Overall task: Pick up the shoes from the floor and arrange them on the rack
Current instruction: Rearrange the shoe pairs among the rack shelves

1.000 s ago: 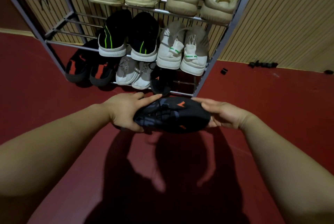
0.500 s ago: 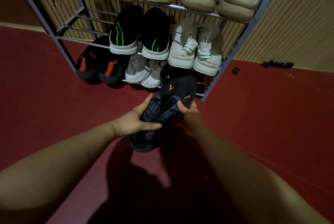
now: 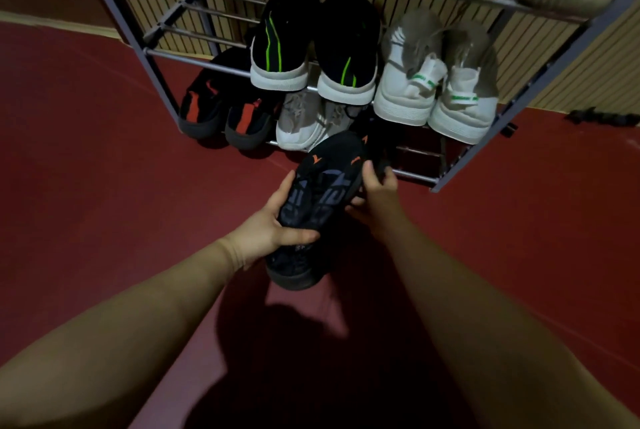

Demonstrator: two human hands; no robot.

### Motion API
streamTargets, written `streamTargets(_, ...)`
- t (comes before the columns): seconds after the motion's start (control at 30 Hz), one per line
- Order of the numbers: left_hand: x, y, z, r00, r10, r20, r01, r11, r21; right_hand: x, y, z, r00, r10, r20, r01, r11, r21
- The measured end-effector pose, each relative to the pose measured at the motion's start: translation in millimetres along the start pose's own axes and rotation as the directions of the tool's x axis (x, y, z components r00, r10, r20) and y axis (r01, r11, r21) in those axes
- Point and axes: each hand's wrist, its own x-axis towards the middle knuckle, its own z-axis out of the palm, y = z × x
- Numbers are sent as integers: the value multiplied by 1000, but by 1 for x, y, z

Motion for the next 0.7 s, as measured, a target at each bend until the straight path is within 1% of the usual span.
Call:
streamTargets(0.07, 2, -3, -6, 1000, -1, -31, 1, 1000, -18, 17, 0, 0, 991, 36, -127, -24, 995, 96)
streamTargets(0.1, 3, -5, -10, 999, 0, -49, -1, 1000, -24, 22, -1, 0, 986, 68, -152, -44, 987, 154)
streamTargets(0.17, 6, -6, -17, 996, 5, -87, -9, 999, -40, 33, -3, 3, 984, 108, -145, -72, 970, 234)
streamTargets(0.27, 8, -9, -21, 995, 25, -97, -26, 1000, -13, 45, -7, 9, 990, 96, -106, -47, 920, 390)
streamTargets(0.3, 8, -11, -21, 996, 31, -89, -32, 999, -3, 46, -7, 10, 993, 83, -89, -41, 917, 397)
streamTargets(0.33, 8, -12, -21, 996, 35, -81, -35, 999, -1, 46, -6, 11, 995, 62, -80, -29, 935, 353)
streamTargets(0.4, 9, -16, -20, 996, 37, -76, -38, 999, -5, 48, -1, 8, 993, 47, -104, -14, 953, 304)
streamTargets(0.47, 9, -17, -18, 996, 39, -77, -40, 999, -4, 51, 0, 3, 982, 8, -188, 64, 927, 371)
streamTargets(0.53, 9, -16, -17, 996, 28, -80, -29, 999, -16, 45, -3, -5, 973, -16, -230, 112, 904, 412)
streamTargets(0.57, 9, -16, -16, 997, 23, -80, -25, 999, -21, 40, -7, -10, 972, -18, -236, 112, 914, 391)
streamTargets(0.67, 7, -13, -15, 997, 7, -75, -7, 1000, 1, 22, -13, -34, 971, -66, -229, 122, 964, 237)
streamTargets(0.7, 6, -12, -13, 997, 1, -72, 0, 1000, 13, 14, -17, -43, 971, -87, -221, 138, 964, 228)
